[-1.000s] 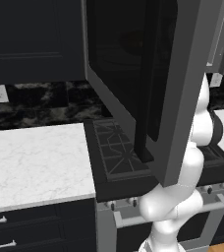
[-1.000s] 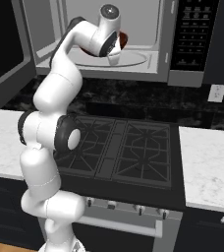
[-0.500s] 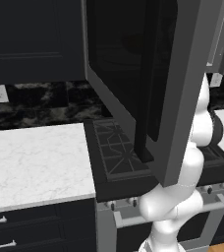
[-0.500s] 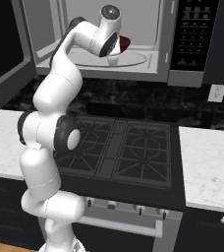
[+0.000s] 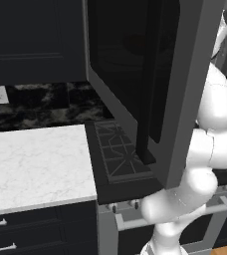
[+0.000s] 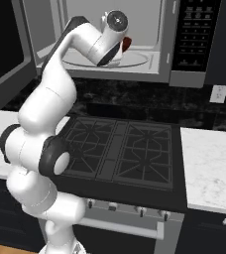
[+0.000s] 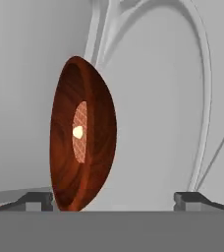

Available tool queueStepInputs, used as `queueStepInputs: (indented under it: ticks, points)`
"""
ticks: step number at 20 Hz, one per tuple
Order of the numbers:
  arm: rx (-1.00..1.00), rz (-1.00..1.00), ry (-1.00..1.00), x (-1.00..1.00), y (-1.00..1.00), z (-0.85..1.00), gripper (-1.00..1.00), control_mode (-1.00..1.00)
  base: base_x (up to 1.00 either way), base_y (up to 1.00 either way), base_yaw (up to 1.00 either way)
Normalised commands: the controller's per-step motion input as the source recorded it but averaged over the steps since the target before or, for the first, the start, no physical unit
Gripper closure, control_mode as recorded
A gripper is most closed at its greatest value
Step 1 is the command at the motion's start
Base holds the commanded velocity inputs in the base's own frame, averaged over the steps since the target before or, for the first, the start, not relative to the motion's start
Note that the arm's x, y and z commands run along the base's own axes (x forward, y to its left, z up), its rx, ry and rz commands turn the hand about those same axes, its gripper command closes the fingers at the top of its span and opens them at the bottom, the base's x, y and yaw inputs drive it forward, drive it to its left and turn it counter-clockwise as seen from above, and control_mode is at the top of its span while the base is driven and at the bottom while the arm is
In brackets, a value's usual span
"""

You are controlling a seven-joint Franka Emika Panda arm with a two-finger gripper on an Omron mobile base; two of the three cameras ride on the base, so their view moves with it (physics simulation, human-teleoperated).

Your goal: Open the microwave, place the bowl with waffle inside the microwave, then close the microwave door and turn it on.

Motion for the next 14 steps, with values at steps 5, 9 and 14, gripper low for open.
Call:
queueStepInputs:
  ticks: [5,9,14]
  points:
    - [0.0,0.01,-0.25,-1.0,-0.15,0.22,-1.0,-1.0,0.0,0.0,0.0]
    - [0.0,0.03,-0.24,-1.0,-0.3,0.25,1.0,-1.0,0.0,0.0,0.0]
    - [0.0,0.02,-0.12,-1.0,-0.24,0.1,1.0,-1.0,0.0,0.0,0.0]
